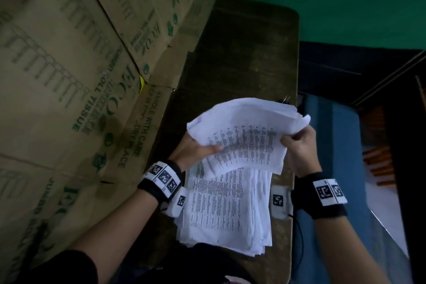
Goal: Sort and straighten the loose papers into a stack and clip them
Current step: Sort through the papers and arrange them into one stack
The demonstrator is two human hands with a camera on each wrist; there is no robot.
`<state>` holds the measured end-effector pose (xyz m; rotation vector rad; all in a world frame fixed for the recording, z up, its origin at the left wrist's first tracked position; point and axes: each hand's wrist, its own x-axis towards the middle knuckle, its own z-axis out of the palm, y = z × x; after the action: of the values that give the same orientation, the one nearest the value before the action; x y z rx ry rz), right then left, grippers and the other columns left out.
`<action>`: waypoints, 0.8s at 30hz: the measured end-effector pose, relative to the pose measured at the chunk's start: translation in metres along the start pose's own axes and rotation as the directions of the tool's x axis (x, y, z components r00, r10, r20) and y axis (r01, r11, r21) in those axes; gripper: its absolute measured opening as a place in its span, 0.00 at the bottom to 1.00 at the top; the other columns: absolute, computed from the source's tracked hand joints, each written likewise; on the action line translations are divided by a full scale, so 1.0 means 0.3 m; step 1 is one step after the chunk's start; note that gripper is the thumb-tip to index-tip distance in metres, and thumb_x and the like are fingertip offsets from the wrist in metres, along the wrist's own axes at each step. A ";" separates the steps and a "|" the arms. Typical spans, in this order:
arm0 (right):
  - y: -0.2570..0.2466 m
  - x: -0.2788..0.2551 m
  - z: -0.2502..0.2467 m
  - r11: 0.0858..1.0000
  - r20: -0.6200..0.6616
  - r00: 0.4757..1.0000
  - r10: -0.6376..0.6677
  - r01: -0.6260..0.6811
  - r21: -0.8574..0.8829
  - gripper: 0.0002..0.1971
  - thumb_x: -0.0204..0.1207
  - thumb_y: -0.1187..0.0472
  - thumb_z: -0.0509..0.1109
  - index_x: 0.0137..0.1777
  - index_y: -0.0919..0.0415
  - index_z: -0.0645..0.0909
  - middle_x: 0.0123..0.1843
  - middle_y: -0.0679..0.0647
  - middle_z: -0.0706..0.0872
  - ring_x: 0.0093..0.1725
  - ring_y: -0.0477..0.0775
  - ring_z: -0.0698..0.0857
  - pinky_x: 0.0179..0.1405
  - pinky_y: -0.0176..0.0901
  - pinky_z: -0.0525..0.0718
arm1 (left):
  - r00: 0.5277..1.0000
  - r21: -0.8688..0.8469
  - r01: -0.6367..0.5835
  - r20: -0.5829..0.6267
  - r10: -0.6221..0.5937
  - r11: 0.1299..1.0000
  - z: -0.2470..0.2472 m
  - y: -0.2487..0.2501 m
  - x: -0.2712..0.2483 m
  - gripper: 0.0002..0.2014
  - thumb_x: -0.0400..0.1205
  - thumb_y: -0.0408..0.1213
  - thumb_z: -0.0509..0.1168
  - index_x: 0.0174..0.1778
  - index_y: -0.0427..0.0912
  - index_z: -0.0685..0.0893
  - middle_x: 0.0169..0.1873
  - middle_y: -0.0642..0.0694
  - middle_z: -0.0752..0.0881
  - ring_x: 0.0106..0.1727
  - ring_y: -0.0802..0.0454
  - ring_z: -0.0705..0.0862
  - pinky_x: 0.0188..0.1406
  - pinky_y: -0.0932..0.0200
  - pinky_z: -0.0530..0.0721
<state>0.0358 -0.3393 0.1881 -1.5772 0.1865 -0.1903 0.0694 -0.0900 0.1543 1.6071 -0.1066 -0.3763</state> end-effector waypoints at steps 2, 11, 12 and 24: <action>-0.017 -0.004 0.004 0.999 0.012 0.999 -0.050 0.050 -0.002 0.22 0.59 0.74 0.60 0.53 0.61 0.82 0.42 0.47 0.88 0.45 0.50 0.85 0.44 0.47 0.84 | 0.999 0.048 -0.003 -0.043 0.006 0.999 0.019 0.013 -0.004 0.19 0.75 0.28 0.74 0.60 0.45 0.80 0.50 0.61 0.85 0.50 0.72 0.85 0.60 0.58 0.85; 0.184 -0.034 -0.013 0.959 -0.016 0.974 0.224 -0.223 -0.177 0.20 0.57 0.72 0.65 0.52 0.70 0.79 0.47 0.64 0.88 0.48 0.56 0.87 0.50 0.64 0.88 | 0.989 0.112 0.025 -0.147 -0.008 0.993 0.047 -0.078 0.028 0.21 0.76 0.24 0.68 0.64 0.40 0.76 0.53 0.48 0.86 0.59 0.52 0.84 0.61 0.49 0.85; 0.214 -0.028 -0.005 0.950 -0.032 0.973 0.228 -0.230 -0.210 0.17 0.59 0.71 0.66 0.50 0.72 0.79 0.48 0.71 0.86 0.49 0.62 0.86 0.52 0.73 0.85 | 0.982 0.127 0.048 -0.187 -0.024 0.991 0.065 -0.094 0.035 0.19 0.78 0.25 0.66 0.65 0.38 0.75 0.54 0.47 0.86 0.59 0.50 0.84 0.61 0.50 0.85; 0.424 -0.213 0.057 0.791 0.050 0.853 0.519 -0.458 -0.406 0.26 0.76 0.71 0.65 0.73 0.58 0.65 0.67 0.58 0.81 0.63 0.61 0.84 0.61 0.57 0.85 | 0.896 0.303 0.444 -0.143 -0.420 0.844 0.031 -0.337 -0.053 0.33 0.80 0.21 0.54 0.79 0.43 0.52 0.64 0.43 0.76 0.56 0.51 0.78 0.44 0.62 0.79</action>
<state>-0.0221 -0.3093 0.0605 -1.8630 0.5284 0.4080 0.0356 -0.0864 0.0573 1.9756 0.2705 -0.6780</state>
